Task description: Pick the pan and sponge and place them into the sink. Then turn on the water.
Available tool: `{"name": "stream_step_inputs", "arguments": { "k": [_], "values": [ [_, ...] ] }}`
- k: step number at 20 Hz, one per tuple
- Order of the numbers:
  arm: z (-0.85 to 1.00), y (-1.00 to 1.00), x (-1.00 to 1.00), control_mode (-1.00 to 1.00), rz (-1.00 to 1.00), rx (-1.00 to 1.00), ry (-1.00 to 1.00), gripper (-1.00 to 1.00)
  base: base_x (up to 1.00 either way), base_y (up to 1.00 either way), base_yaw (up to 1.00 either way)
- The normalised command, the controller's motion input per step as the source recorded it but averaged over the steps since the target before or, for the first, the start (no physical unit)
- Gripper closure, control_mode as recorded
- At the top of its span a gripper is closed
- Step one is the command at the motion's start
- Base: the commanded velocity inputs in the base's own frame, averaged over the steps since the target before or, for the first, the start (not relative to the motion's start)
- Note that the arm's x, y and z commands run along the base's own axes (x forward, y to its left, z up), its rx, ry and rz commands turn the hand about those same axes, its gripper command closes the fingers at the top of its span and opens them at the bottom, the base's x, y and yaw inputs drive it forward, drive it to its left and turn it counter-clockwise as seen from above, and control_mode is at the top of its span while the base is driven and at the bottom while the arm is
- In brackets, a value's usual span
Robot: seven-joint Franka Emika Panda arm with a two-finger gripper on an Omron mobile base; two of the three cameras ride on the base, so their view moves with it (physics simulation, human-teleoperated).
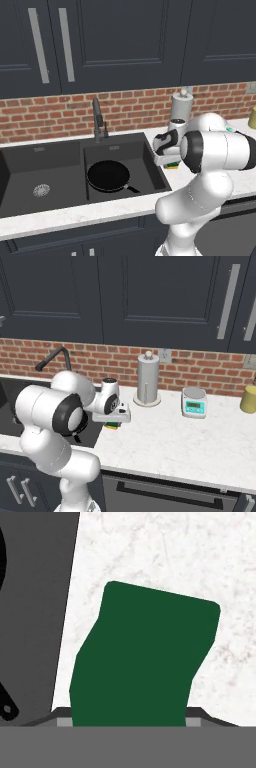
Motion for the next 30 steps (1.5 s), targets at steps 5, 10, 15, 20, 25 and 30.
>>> {"name": "stream_step_inputs", "arguments": {
  "k": [5,10,15,20,25,30],
  "values": [
    [0.13,0.0,-0.3,-1.0,0.0,0.0,-0.02,1.0,0.0,0.0,0.0],
    [0.15,0.0,-0.21,-1.0,0.0,0.0,0.0,1.0,0.0,0.0,0.0],
    [0.22,0.12,-0.05,-1.0,0.0,0.0,0.0,1.0,0.0,0.0,0.0],
    [0.46,0.09,0.0,-1.0,0.0,0.0,0.0,1.0,0.0,0.0,0.0],
    [0.36,0.21,0.0,-1.0,0.0,0.0,0.0,1.0,0.0,0.0,0.0],
    [0.12,0.44,0.0,-1.0,0.0,0.0,0.0,1.0,0.0,0.0,0.0]
  ]
}}
